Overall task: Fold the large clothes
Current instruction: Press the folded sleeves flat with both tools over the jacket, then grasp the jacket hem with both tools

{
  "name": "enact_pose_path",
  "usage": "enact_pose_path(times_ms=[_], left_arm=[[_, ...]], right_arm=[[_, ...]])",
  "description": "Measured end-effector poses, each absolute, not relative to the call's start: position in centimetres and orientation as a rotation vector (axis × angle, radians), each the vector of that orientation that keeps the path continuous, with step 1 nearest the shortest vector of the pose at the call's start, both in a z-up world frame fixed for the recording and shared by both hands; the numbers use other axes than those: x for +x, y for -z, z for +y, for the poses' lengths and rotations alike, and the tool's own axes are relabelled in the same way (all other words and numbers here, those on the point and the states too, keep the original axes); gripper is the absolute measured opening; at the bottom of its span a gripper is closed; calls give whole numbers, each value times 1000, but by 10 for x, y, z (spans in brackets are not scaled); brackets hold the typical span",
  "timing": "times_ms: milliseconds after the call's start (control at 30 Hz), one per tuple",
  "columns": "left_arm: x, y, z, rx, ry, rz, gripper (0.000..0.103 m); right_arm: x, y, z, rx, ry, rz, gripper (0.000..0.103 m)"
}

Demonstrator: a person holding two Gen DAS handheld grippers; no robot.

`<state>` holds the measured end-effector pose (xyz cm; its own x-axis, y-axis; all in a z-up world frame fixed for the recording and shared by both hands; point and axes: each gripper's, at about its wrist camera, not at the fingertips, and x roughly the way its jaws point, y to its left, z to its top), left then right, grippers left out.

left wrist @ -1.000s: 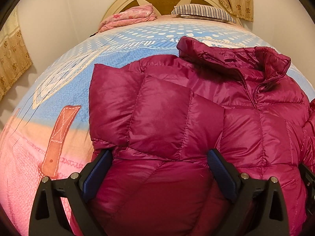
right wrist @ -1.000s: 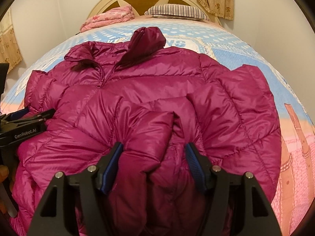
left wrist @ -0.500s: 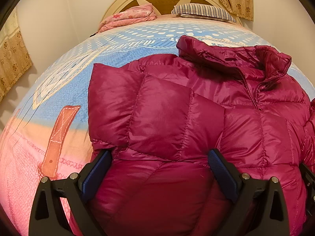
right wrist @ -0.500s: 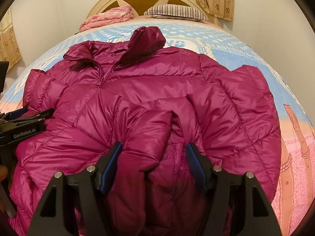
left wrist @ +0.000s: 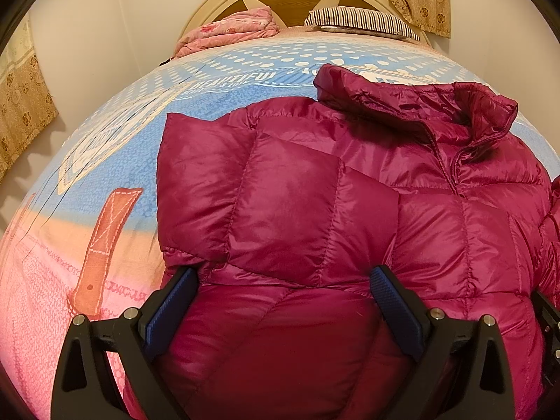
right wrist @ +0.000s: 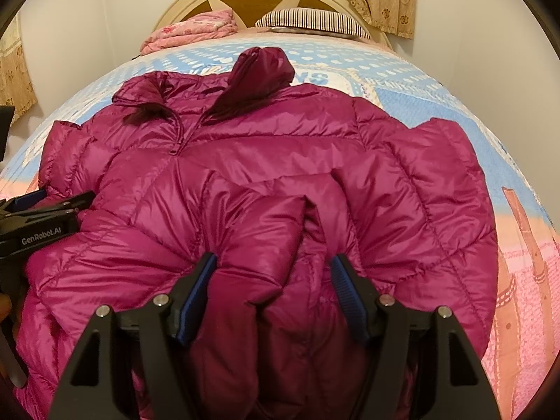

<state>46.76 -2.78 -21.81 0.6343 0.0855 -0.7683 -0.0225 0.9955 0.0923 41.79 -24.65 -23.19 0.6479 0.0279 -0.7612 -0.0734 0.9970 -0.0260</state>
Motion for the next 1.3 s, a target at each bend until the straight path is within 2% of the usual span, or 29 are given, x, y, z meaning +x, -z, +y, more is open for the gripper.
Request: enact_pose_path(times_ms=[267,467,600,1000,1267,1300], left_arm=[[461,209,-26,81,-50,897,100],[438,150,-24,85,37,794,100],[469,125,-23,76,65,794,100],[601,134,-29,47,-2,893,100],[641,161,-64,165,29,914,99],[641,163,-68,178,41,902,97]], right_arm=[[419,229,-247,-54,-76,885,73],[418,197,-263,-56,-147,911,80],[439,166,-279,-38,-129,849,89],[555,144,-274,-23,-127,850,90],[619,154,-260,-88,-138,930,89],[625,160,-259,-101,-139,957,85]])
